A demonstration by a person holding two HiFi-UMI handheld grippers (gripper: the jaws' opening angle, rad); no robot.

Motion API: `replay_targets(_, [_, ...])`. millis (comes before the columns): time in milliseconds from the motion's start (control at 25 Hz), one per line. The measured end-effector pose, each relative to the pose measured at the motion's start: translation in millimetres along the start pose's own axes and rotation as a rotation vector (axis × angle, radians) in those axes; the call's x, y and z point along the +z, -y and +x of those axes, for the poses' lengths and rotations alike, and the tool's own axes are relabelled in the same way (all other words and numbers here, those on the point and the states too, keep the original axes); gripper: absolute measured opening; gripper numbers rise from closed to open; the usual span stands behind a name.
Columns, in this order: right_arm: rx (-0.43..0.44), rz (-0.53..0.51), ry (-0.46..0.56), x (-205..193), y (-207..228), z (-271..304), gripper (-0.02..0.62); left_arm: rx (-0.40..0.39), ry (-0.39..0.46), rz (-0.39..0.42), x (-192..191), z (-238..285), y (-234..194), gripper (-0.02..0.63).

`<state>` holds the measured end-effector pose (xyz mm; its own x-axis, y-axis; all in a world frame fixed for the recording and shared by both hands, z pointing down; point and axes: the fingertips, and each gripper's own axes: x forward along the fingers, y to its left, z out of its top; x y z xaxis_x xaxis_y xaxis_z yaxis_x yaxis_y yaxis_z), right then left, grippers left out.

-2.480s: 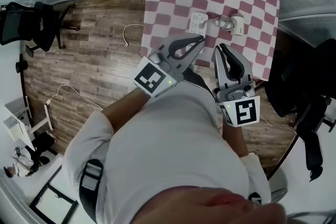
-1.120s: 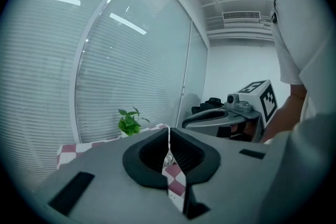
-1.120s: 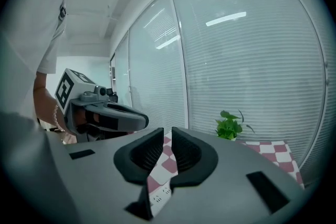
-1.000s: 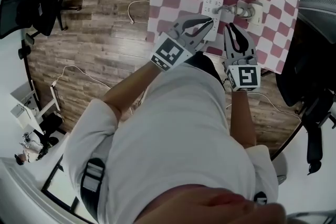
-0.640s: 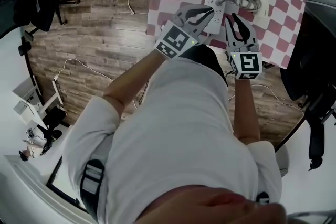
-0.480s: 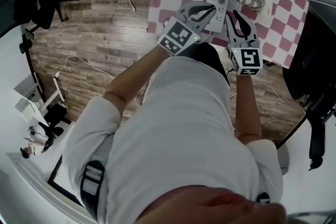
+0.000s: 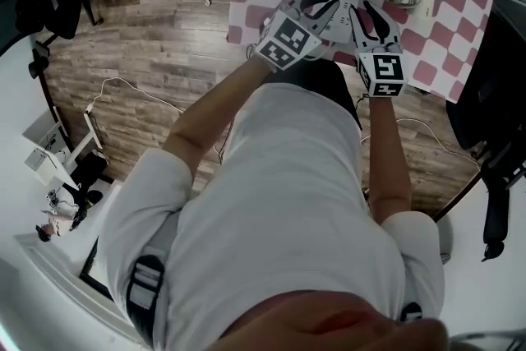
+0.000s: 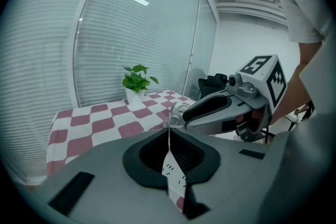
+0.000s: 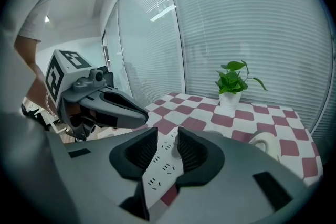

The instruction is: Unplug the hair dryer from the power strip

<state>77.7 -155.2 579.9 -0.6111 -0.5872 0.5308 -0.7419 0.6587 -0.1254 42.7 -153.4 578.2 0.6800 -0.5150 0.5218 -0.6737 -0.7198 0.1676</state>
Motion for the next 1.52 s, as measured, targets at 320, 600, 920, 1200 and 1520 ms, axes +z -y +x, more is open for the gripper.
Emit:
replay_targets(320, [-0.002,0.018,-0.069,-29,8,26,0.133,0.001,-0.076,-0.011,-29,22,-9,0.040])
replay_targets(600, [-0.006,0.059,-0.104,-48,15,46,0.153,-0.008,-0.132,0.007,-49,39,-15,0.040])
replay_targets(920, [-0.022,0.055,-0.138,-61,21,65,0.160,-0.029,-0.206,0.026,-67,54,-17,0.040])
replay_targets(1200, [-0.032,0.039,-0.148,-64,24,76,0.158,-0.027,-0.265,0.045,-77,63,-20,0.040])
replay_targets(1520, [-0.045,-0.009,-0.158,-63,22,80,0.132,-0.035,-0.333,0.078,-84,67,-20,0.038])
